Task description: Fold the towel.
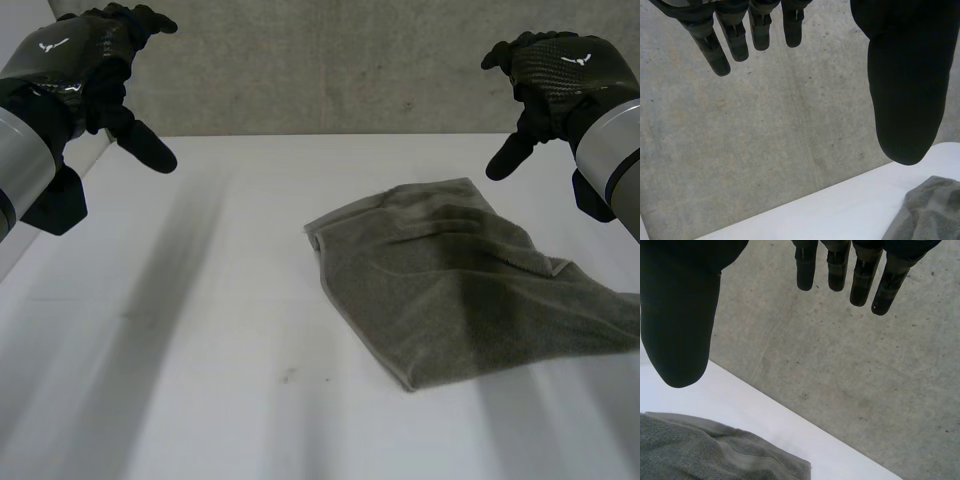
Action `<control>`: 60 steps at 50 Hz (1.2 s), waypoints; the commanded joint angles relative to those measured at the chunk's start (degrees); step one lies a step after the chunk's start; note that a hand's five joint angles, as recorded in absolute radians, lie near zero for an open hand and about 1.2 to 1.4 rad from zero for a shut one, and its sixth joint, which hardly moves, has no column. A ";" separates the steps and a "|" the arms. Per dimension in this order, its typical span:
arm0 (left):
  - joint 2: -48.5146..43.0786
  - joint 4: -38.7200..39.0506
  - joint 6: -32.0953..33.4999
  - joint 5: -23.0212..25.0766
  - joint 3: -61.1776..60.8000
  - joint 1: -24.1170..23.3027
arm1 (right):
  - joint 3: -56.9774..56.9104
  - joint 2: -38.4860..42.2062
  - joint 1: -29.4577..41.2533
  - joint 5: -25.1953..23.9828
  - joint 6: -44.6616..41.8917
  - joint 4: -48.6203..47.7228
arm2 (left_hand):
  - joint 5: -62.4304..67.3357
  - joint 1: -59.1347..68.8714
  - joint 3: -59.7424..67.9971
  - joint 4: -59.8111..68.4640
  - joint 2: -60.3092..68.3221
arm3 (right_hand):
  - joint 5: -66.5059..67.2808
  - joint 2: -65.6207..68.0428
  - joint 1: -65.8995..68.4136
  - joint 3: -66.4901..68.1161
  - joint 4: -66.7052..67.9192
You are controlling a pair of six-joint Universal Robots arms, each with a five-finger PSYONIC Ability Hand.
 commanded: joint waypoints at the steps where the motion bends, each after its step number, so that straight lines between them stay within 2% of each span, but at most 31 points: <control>1: -1.03 1.84 0.08 0.12 -0.68 -0.09 | -0.01 0.11 -0.01 -1.50 -2.07 0.18 | -0.91 0.47 0.87 0.83 0.93 | -3.38 -3.51 -1.73 -2.35 -3.29; 6: -3.49 3.16 0.17 0.48 -1.39 -0.52 | -0.01 0.28 0.16 -2.02 -7.17 0.88 | 0.10 1.48 1.88 1.84 1.94 | -3.38 -3.51 -1.73 -2.35 -3.29; 15: -15.69 6.49 4.11 7.15 -1.12 -0.09 | 0.78 2.12 0.16 -1.67 -14.46 3.77 | 1.78 3.16 3.56 3.51 3.62 | -3.38 -3.51 -1.73 -2.35 -3.29; 20: -21.51 10.01 8.35 7.77 -0.59 -0.44 | 1.75 4.68 1.22 -1.85 -13.67 8.88 | 1.79 3.17 3.56 3.52 3.62 | -3.38 -3.51 -1.73 -2.35 -3.29; 25: -25.38 14.41 11.25 7.86 -0.68 -0.09 | 6.14 6.96 4.82 -1.85 -5.06 10.38 | 1.79 3.17 3.56 3.52 3.62 | -3.38 -3.51 -1.73 -2.35 -3.29; 27: -26.52 16.33 11.33 7.77 -0.77 0.18 | 11.65 7.31 5.00 -1.93 2.81 5.92 | 1.79 3.17 3.56 3.52 3.62 | -3.38 -3.51 -1.73 -2.35 -3.29; 32: -27.05 16.87 11.33 7.77 -0.86 0.53 | 19.65 8.19 6.14 -2.20 9.95 -3.22 | 1.79 3.17 3.56 3.52 3.62 | -3.38 -3.51 -1.73 -2.35 -3.29; 38: -26.96 16.87 11.25 7.77 -0.95 0.62 | 25.12 12.57 10.96 -1.50 8.48 -9.47 | 1.79 3.17 3.56 3.52 3.62 | -3.38 -3.51 -1.73 -2.35 -3.29; 48: -26.96 16.87 11.16 7.68 -1.21 0.53 | 26.71 18.29 12.29 -1.23 8.12 -15.01 | 1.45 2.83 3.22 3.18 3.29 | -3.38 -3.51 -1.73 -2.35 -3.29; 50: -26.96 16.87 11.16 7.68 -1.21 0.53 | 26.80 18.83 12.29 -0.97 8.03 -16.08 | 1.45 2.83 3.22 3.18 3.29 | -0.77 -0.91 0.88 0.26 -0.69; 51: -26.96 16.87 11.16 7.68 -1.30 0.53 | 26.80 19.26 12.29 -0.62 7.95 -16.86 | 1.45 2.83 3.22 3.18 3.29 | 4.22 4.09 5.87 5.25 4.31; 52: -26.96 16.87 11.16 7.68 -1.30 0.53 | 26.71 19.44 12.29 0.08 7.51 -17.48 | 1.45 2.83 3.22 3.18 3.29 | 14.60 14.46 16.25 15.63 14.68; 53: -26.96 16.87 11.16 7.68 -1.30 0.44 | 26.71 19.44 12.29 0.09 7.51 -17.48 | 1.45 2.83 3.22 3.18 3.29 | 14.70 14.57 16.35 15.73 14.79; 54: -26.96 16.87 11.16 7.60 -1.38 0.44 | 26.88 19.01 12.21 1.48 6.72 -18.70 | 1.45 2.83 3.22 3.18 3.29 | 34.02 33.89 35.67 35.05 34.11; 55: -26.96 16.87 11.16 7.60 -1.39 0.44 | 26.88 19.00 12.21 1.49 6.72 -18.71 | 1.45 2.83 3.22 3.18 3.29 | 34.21 34.08 35.86 35.24 34.30; 56: -26.96 16.87 11.16 7.68 -1.39 0.27 | 27.06 18.31 11.77 3.67 6.02 -20.45 | 1.62 3.00 3.39 3.35 3.45 | 53.70 53.57 55.35 54.73 53.79; 57: -26.96 16.87 11.07 7.60 -1.47 -0.08 | 27.49 17.08 11.51 5.69 5.32 -22.73 | 1.62 3.00 3.39 3.35 3.46 | 66.49 66.36 68.14 67.52 66.58; 58: -26.96 16.87 11.07 7.60 -1.47 -0.09 | 27.50 17.07 11.50 5.71 5.31 -22.76 | 1.62 3.00 3.39 3.35 3.46 | 66.62 66.49 68.27 67.65 66.70; 60: -26.96 16.87 11.07 7.68 -1.47 -0.44 | 28.64 11.30 11.41 6.94 3.39 -26.26 | 1.62 3.00 3.39 3.35 3.46 | 66.62 66.49 68.27 67.65 66.71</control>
